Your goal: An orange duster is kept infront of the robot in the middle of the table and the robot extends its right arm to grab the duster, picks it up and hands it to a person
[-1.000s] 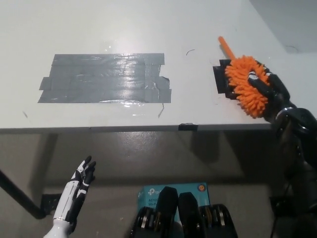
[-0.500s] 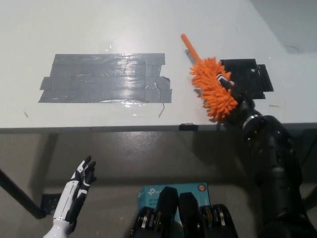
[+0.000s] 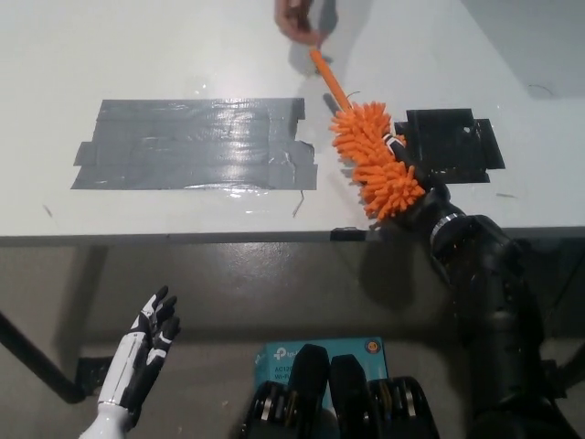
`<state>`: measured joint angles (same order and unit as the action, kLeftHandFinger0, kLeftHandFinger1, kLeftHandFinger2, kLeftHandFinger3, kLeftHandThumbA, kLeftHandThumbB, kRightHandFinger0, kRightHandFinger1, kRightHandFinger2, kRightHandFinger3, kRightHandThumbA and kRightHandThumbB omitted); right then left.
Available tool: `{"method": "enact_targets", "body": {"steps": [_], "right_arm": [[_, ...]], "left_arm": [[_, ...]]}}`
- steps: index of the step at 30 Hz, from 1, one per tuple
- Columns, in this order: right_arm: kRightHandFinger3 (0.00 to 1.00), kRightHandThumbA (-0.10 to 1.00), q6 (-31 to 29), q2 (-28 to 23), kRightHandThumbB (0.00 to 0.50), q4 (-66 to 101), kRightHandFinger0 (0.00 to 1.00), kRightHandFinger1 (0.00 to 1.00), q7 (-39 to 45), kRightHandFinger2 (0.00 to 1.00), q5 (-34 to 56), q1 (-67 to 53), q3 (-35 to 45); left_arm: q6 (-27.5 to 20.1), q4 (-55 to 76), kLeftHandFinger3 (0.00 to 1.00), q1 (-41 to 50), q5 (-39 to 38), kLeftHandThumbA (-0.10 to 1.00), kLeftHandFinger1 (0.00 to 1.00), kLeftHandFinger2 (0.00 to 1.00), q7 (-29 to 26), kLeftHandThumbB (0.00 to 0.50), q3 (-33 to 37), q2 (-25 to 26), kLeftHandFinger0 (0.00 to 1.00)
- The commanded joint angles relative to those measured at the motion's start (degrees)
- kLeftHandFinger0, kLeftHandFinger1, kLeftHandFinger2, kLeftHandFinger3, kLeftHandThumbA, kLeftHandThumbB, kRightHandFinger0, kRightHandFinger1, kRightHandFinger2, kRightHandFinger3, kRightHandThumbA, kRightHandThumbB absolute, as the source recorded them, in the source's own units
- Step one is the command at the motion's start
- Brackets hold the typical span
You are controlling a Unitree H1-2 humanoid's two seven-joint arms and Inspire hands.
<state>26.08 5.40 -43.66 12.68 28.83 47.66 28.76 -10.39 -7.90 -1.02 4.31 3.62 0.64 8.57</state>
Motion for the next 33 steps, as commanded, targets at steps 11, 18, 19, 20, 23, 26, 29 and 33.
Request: {"method": "enact_targets", "body": {"steps": [11, 18, 19, 20, 23, 26, 29, 33], "right_arm": [[0.89, -0.10, -1.5, -0.9, 0.147, -3.5, 0.00, 0.27, 1.3, 0.60, 4.9, 3.9, 0.1], [1.00, -0.10, -1.1, -1.3, 0.145, -3.3, 0.00, 0.30, 1.0, 0.65, 5.9, 5.0, -0.2], [1.00, -0.10, -1.1, -1.3, 0.145, -3.0, 0.00, 0.30, 0.8, 0.65, 6.0, 5.1, -0.3], [1.00, -0.10, -1.1, -1.3, 0.151, -2.9, 0.00, 0.29, 0.8, 0.65, 5.9, 5.3, -0.3], [1.00, -0.10, -1.4, -1.3, 0.147, -2.5, 0.00, 0.28, 1.0, 0.65, 6.0, 5.5, -0.6], [1.00, -0.03, -0.1, -0.9, 0.273, -0.8, 0.38, 0.75, 1.9, 1.00, 7.9, 5.1, 0.2], [1.00, 0.25, 0.4, -1.2, 0.340, -0.2, 1.00, 1.00, 8.5, 1.00, 10.2, 4.2, -0.4], [1.00, 0.67, -3.2, -1.7, 0.461, -0.4, 1.00, 1.00, 14.5, 1.00, 9.5, 2.9, -2.7]], "left_arm": [[-0.4, 2.0, 1.00, -0.6, -0.1, 0.76, 1.00, 1.00, 0.0, 0.116, -0.1, 0.3, 0.88], [-0.6, 2.1, 1.00, -1.0, -0.1, 0.75, 1.00, 1.00, 0.2, 0.107, -0.1, 0.5, 0.88], [-0.5, 2.1, 1.00, -1.1, -0.2, 0.75, 1.00, 1.00, 0.2, 0.106, -0.1, 0.5, 0.88], [-0.5, 2.0, 1.00, -1.2, -0.3, 0.75, 1.00, 1.00, 0.2, 0.105, -0.2, 0.5, 0.88], [-0.5, 2.0, 1.00, -1.3, -0.5, 0.75, 1.00, 1.00, 0.4, 0.106, -0.2, 0.5, 0.88], [0.0, 2.1, 1.00, -1.4, -0.5, 0.75, 1.00, 1.00, 0.4, 0.111, -0.2, 0.5, 0.88], [0.2, 2.2, 1.00, -1.7, -0.3, 0.76, 1.00, 1.00, 0.4, 0.110, -0.2, 0.7, 0.88], [0.1, 2.2, 1.00, -1.8, -0.4, 0.76, 1.00, 1.00, 0.3, 0.103, -0.2, 0.6, 0.87]]}}
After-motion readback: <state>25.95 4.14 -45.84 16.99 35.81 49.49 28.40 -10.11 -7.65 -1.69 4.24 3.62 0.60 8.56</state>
